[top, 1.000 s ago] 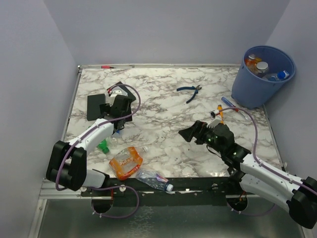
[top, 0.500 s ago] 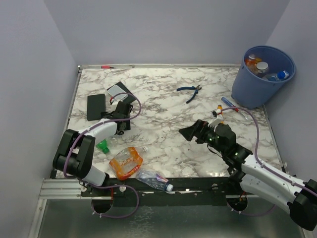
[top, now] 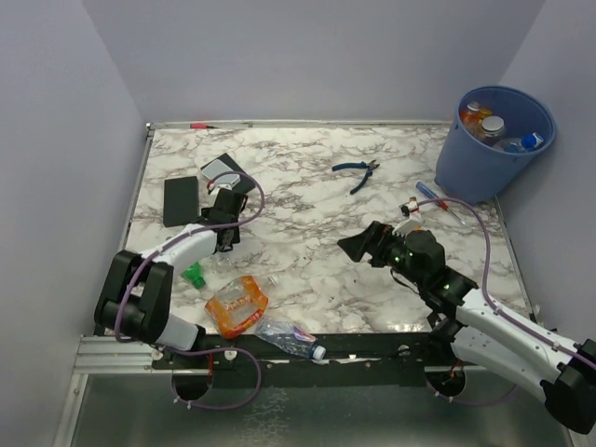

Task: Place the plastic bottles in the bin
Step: Pick up the plastic bottle at the center of the board.

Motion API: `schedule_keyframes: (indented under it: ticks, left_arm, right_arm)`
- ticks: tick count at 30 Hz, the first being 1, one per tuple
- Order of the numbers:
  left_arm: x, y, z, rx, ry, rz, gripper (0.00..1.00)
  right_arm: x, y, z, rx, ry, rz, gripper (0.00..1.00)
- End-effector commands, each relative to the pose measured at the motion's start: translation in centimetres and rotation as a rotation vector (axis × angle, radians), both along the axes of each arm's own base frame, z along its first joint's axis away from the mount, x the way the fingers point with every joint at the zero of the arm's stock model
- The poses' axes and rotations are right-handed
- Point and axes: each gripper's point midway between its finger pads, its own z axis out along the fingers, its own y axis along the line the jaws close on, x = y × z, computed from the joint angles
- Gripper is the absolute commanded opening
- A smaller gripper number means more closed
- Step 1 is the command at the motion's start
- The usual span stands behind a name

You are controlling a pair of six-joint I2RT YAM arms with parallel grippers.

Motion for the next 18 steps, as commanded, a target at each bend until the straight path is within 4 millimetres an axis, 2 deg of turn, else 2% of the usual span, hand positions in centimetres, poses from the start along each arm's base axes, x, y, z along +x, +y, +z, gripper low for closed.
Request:
schedule_keyframes:
  ticks: [1, 4, 7, 9, 11, 14, 16, 18]
  left_arm:
    - [0.9, -1.2, 5.6, -0.072, -0.164, -0.01, 0.41]
    - [1.6, -2.4, 11.9, -0.121, -0.33, -0.03, 0.38]
    - [1.9, -4.9, 17.9, -0.173, -0.459, -0.095, 0.37]
    - [1.7, -8.2, 20.9, -0.252, -0.533, -0.207, 0.37]
    - [0.6, -13.3, 23.4, -0.379, -0.601, -0.431, 0.37]
    - [-2.4, -20.1, 25.5, -0.544, -0.682, -0.8, 0.37]
    - [-4.7, -23.0, 26.0, -0.625, -0.716, -0.998, 0.37]
    - [-6.7, -24.7, 25.8, -0.69, -0.746, -1.137, 0.38]
  right_arm:
    - [0.9, -0.4, 3.2, -0.026, -0.057, -0.029, 0.99]
    - [1.1, -0.7, 5.2, -0.067, -0.106, -0.024, 0.99]
    - [1.5, -1.3, 7.3, -0.113, -0.161, -0.035, 0.99]
    - [1.7, -1.7, 8.8, -0.13, -0.197, -0.044, 1.0]
    - [1.7, -1.6, 10.8, -0.129, -0.257, -0.03, 1.0]
    - [1.0, -1.2, 14.6, -0.081, -0.361, 0.012, 1.0]
    - [0.4, -0.9, 16.9, -0.045, -0.406, 0.042, 1.0]
    - [-0.2, -0.5, 18.4, -0.014, -0.432, 0.073, 1.0]
